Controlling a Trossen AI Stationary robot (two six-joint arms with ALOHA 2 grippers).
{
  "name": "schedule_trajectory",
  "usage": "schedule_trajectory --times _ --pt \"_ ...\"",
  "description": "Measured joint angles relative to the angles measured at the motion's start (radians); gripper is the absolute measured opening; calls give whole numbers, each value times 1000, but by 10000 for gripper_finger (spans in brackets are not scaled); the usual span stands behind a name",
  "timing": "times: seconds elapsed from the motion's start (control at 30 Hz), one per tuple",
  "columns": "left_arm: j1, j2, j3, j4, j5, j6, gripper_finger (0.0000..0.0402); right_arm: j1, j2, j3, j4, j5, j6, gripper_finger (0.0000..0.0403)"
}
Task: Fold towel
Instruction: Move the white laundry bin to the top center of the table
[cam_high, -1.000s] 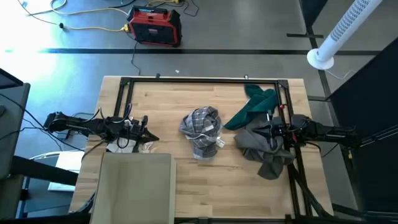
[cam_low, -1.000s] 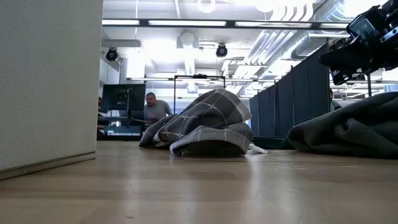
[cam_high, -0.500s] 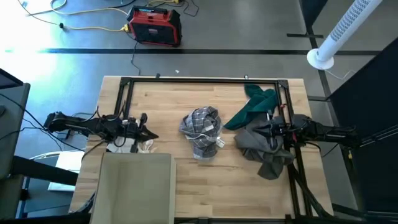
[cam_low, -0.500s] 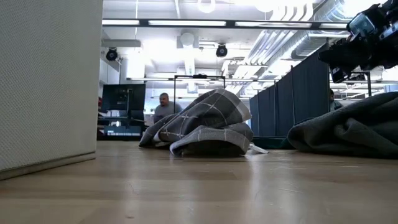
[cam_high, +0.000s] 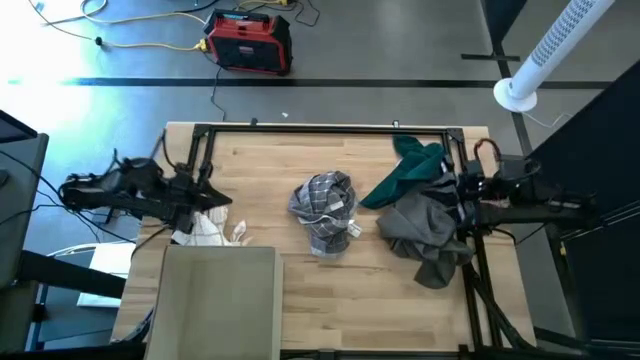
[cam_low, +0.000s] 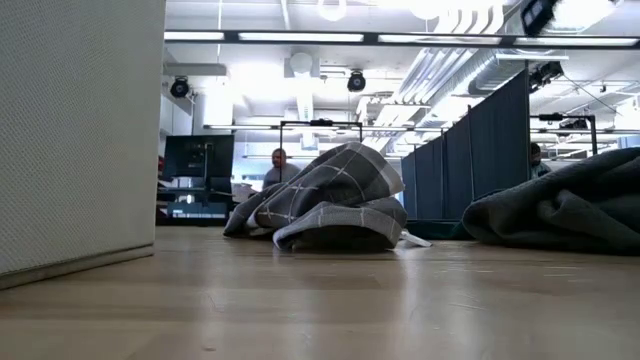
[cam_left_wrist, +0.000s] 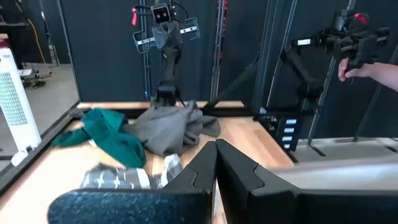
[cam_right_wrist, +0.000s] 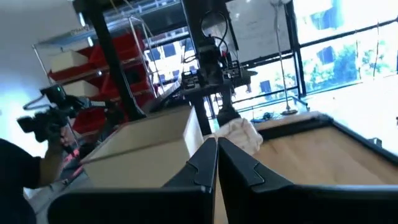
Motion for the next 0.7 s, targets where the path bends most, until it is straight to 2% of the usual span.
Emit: schedule_trajectory --times 0.23,0.37,0.43,0.7 --pt "0 136 245 -148 7 6 0 51 335 425 -143 -1 -175 0" --pt "0 215 322 -143 7 33 0 78 483 668 -310 -1 -204 0" --pt "0 247 341 -89 7 71 0 86 540 770 -375 -1 -184 0" --pt "0 318 348 69 5 139 0 127 653 931 -522 0 -195 0"
